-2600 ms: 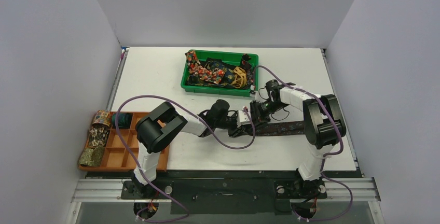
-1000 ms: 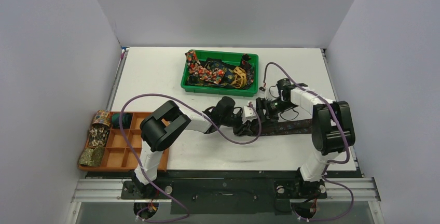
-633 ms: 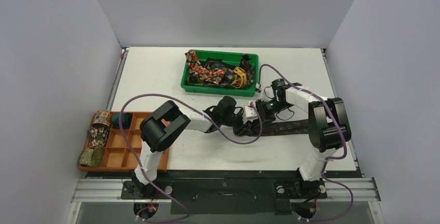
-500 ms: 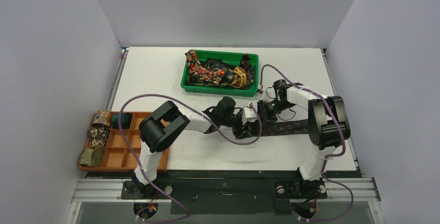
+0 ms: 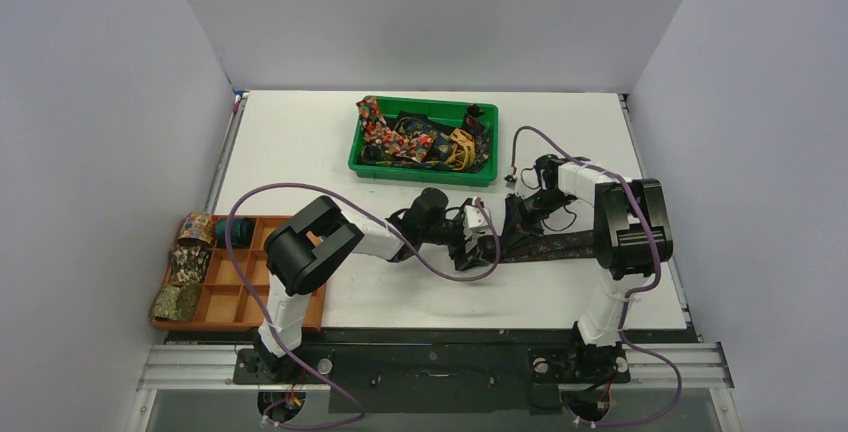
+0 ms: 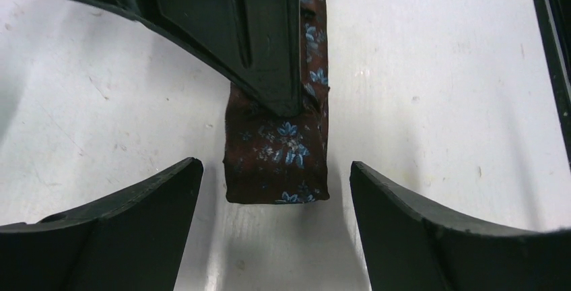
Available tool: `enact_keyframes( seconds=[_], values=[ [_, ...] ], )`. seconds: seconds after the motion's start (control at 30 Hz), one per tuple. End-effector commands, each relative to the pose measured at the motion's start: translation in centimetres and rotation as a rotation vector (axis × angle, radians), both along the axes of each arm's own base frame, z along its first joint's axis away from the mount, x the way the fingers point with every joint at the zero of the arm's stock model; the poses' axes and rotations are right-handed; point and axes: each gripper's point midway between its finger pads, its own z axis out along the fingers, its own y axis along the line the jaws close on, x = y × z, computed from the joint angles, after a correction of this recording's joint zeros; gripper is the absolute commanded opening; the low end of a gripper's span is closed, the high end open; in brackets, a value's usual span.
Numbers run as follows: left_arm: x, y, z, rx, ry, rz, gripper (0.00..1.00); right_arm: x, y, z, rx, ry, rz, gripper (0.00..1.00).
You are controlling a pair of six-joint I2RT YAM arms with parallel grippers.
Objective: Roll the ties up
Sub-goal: Roll the tie at the center of the board.
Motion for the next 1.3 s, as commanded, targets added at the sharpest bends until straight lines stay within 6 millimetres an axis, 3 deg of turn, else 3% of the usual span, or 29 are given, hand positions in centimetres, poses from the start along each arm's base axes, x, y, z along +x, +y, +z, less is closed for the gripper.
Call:
enact_keyframes(
  seconds=[0.0, 0.27, 0.57, 0.83, 0.97, 1.07, 1.13, 1.17, 1.27],
  values=[
    [1.4, -2.1, 3.4, -0.133, -0.048, 0.015, 0.79, -0.6, -4.6, -4.8, -0.32, -0.003, 0.069, 0.0],
    [0.6, -3.5, 2.0, -0.153, 0.031, -0.021, 0.7, -0.6, -4.9, -5.7, -0.381, 0.018, 0.076, 0.0],
    [0.0, -3.8, 1.2, -0.144, -0.023, -0.07, 0.67, -0.2, -1.9, -6.5, -0.313, 0.01, 0.117, 0.0],
    [-0.8, -2.2, 0.8, -0.086, -0.122, -0.127, 0.7, -1.3, -0.5, -6.8, -0.275, 0.04, 0.181, 0.0],
    [-1.4, -1.2, -0.4, -0.025, -0.106, -0.149, 0.42, -1.5, -0.3, -6.6, -0.26, 0.04, 0.184, 0.0],
    [-1.4, -0.3, -1.2, 0.009, -0.06, -0.121, 0.29, -0.9, 0.4, -5.2, -0.193, 0.018, 0.159, 0.0],
    [-1.5, 0.4, -1.8, 0.027, -0.011, -0.086, 0.21, -0.2, 1.0, -3.5, -0.113, -0.018, 0.135, 0.08],
    [-1.7, 0.7, -2.1, 0.034, 0.01, -0.077, 0.18, 0.4, 1.2, -2.1, -0.056, -0.048, 0.111, 0.17],
    [-2.3, 1.7, -2.7, 0.045, 0.083, -0.053, 0.16, 1.4, 1.5, 0.8, 0.065, -0.093, 0.053, 0.29]
  ],
)
